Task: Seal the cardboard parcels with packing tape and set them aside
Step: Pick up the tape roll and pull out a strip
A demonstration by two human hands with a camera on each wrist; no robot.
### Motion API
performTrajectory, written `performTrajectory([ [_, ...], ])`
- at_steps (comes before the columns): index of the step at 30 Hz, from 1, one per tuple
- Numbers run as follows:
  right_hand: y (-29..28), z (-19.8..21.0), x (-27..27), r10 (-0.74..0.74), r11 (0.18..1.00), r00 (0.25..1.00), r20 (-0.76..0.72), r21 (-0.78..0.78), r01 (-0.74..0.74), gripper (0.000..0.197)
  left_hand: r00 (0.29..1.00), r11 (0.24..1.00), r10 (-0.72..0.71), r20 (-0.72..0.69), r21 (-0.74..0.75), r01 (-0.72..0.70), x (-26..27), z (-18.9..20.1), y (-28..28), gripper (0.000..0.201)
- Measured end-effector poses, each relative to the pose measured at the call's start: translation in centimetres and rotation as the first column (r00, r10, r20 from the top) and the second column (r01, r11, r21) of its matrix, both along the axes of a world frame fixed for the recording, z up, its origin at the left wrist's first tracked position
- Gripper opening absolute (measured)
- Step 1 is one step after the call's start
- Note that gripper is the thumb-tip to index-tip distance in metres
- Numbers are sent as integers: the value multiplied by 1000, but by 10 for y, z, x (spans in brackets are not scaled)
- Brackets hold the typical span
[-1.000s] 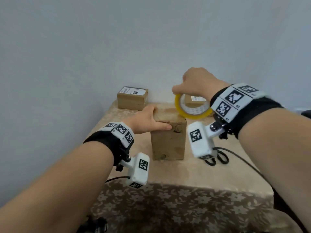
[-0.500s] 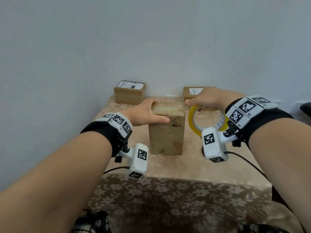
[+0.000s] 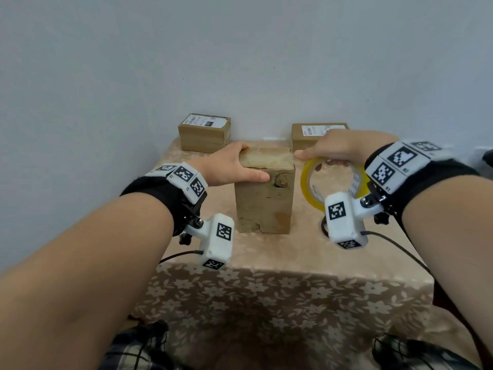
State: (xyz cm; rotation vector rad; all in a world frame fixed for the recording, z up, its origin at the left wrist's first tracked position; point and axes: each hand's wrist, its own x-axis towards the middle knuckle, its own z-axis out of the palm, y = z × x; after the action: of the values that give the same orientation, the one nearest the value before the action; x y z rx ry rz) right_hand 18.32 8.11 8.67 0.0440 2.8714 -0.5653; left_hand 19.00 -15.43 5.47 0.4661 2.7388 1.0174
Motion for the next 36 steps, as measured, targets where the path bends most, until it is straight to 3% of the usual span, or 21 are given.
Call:
performTrajectory([
  [3, 0, -16, 5, 24, 1000, 1000, -5, -18, -24, 66, 1000, 1000, -14, 8, -17, 14, 0, 1, 1, 82],
  [7, -4, -22, 11, 21, 996, 997, -70, -86, -27, 59, 993, 951, -119, -26, -290, 106, 3, 16, 2, 78],
  [9, -6, -20, 13, 48, 998, 995, -85, -46, -52, 59, 974, 790, -208, -92, -603, 112, 1, 23, 5, 99],
  [11, -8, -18, 13, 61, 998, 993, -104, -13, -63, 61, 956, 617, -273, -107, -782, 89, -5, 23, 14, 120],
  [13, -9, -17, 13, 61, 998, 992, -110, 19, -59, 60, 953, 604, -288, -97, -790, 102, -8, 21, 28, 127],
  [20, -16, -5, 12, 99, 972, 984, -145, 224, -65, 57, 918, 796, -351, -188, -576, 186, -12, 10, 58, 94],
  [23, -16, -3, 14, 81, 984, 976, -200, 173, -46, 56, 914, 891, -306, -267, -418, 177, -12, 12, 52, 78],
  [25, -18, 1, 16, 54, 996, 955, -292, 86, -30, 56, 906, 947, -249, -343, -283, 153, -10, 16, 45, 80],
  [28, -25, 23, 16, 34, 999, 861, -508, 21, -28, 46, 915, 994, -108, -389, -42, 100, -5, 11, 37, 98],
  [30, -29, 40, 18, -16, 999, 795, -607, -47, -16, 37, 936, 984, 18, -352, 171, 45, -1, 1, 33, 100],
  [33, -33, 52, 20, -86, 986, 772, -629, -167, -27, 43, 965, 885, 147, -218, 465, -30, 2, -22, 31, 94],
  [36, -42, 39, 21, -119, 968, 807, -579, -250, -37, 46, 989, 833, 120, -90, 551, -51, 6, -52, 28, 91],
])
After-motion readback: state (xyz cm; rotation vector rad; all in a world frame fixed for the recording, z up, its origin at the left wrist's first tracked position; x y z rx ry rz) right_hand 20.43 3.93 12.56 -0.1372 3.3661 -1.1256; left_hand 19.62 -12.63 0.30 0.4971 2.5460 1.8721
